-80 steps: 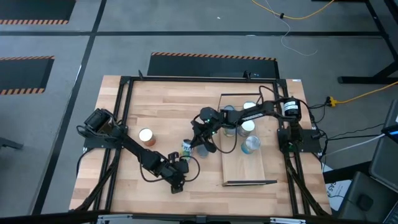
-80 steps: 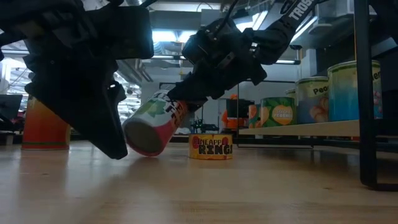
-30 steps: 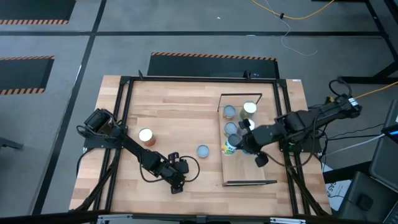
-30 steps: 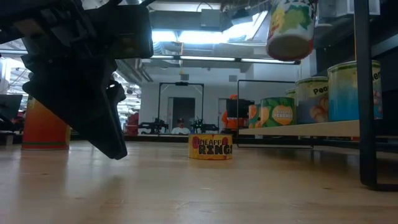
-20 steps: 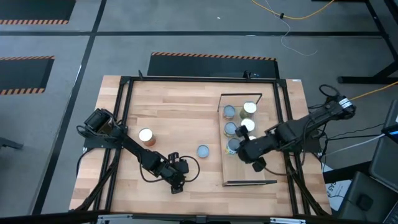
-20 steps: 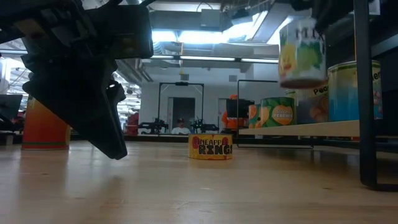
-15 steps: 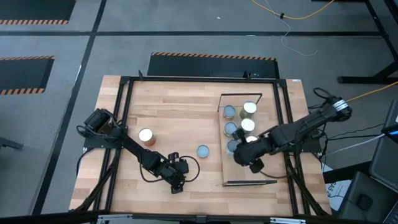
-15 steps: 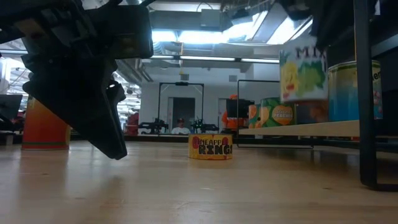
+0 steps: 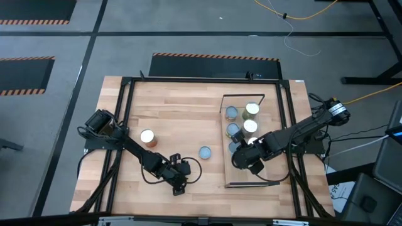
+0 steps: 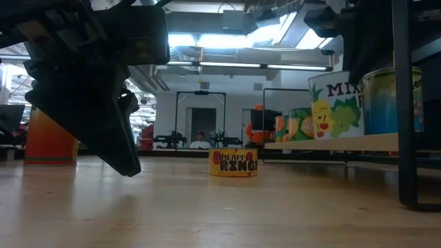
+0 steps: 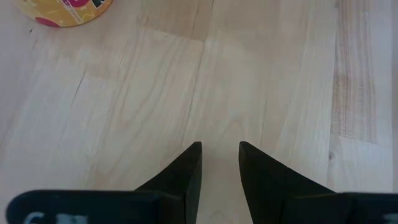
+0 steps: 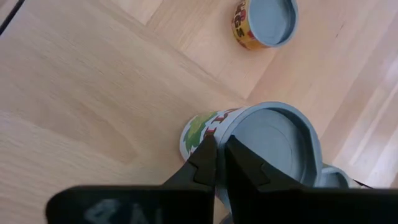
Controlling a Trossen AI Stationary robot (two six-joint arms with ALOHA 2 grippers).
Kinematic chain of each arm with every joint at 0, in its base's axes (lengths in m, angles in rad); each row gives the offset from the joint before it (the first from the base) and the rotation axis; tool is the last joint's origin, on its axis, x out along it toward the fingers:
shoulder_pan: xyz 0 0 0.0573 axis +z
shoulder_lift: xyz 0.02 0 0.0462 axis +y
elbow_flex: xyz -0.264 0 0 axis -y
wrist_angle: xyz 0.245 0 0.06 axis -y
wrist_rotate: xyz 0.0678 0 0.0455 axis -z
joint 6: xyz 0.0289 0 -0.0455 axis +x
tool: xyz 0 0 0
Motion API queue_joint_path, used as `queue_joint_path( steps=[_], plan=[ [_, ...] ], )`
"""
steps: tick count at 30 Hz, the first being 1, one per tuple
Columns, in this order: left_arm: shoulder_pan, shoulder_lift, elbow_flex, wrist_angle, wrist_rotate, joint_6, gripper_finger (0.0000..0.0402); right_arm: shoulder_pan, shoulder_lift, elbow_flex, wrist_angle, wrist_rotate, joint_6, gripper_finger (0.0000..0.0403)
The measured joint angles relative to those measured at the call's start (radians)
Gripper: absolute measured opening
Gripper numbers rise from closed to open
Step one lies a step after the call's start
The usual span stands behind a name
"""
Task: Pick and place cans onto a shelf
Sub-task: Put the canned mixed fruits on the shelf
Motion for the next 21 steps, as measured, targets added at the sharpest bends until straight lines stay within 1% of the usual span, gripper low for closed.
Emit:
queue_joint_path(
  steps=[4, 13, 21],
  plan=[
    [0.0, 0.0, 0.0, 0.0, 0.0, 0.0, 0.0099, 0.0, 0.0, 0.0, -0.001, -0.001, 0.025, 0.0023],
    [0.0, 0.0, 0.0, 0.0, 0.0, 0.0, 0.0099, 0.0, 0.0, 0.0, -0.001, -0.002, 0.027, 0.0027],
    [0.0, 0.0, 0.0, 0.0, 0.0, -0.002, 0.0099, 0.0, 0.0, 0.0, -0.005, -0.001, 0.025, 0.0067]
  ],
)
